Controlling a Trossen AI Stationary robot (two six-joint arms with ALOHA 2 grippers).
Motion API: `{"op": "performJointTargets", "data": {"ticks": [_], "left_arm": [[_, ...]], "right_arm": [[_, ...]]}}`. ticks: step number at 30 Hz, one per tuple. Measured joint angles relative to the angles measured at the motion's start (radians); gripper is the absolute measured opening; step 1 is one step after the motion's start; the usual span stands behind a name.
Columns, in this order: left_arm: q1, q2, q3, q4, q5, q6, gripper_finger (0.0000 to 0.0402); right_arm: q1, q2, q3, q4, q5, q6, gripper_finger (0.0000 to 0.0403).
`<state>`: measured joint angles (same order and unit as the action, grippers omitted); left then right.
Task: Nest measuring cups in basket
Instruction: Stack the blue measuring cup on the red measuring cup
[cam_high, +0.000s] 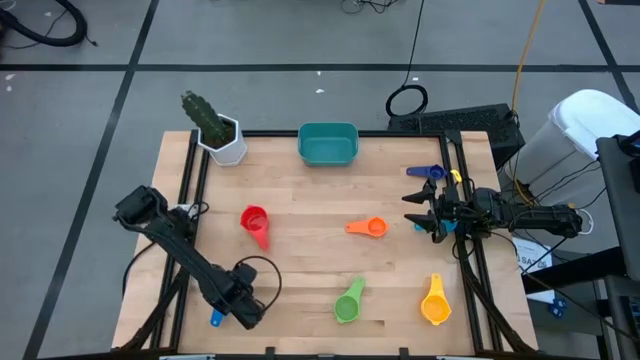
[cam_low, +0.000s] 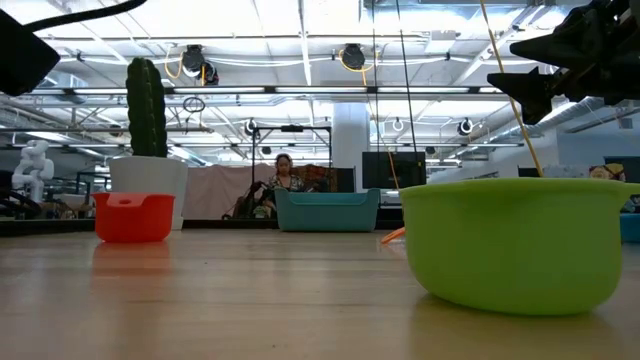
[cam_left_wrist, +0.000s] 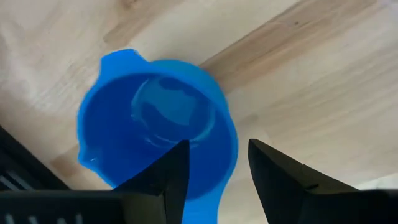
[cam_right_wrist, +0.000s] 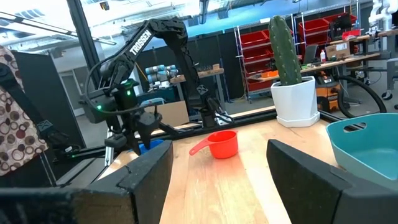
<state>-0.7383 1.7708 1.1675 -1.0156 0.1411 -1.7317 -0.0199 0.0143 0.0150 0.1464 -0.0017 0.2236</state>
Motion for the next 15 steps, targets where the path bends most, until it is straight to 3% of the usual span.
{"op": "performJointTargets", "data": {"ticks": [7,15], "left_arm": [[0.005,0.01,0.0,0.004,-0.051,0.092,0.0166],[0.023,0.01,0.0,0.006,-0.091,0.088,0.0165]], "right_arm": [[0.0,0.0,0.0,0.0,0.0,0.0,0.0251],[0.0,0.0,0.0,0.0,0.0,0.0,0.0251]]}}
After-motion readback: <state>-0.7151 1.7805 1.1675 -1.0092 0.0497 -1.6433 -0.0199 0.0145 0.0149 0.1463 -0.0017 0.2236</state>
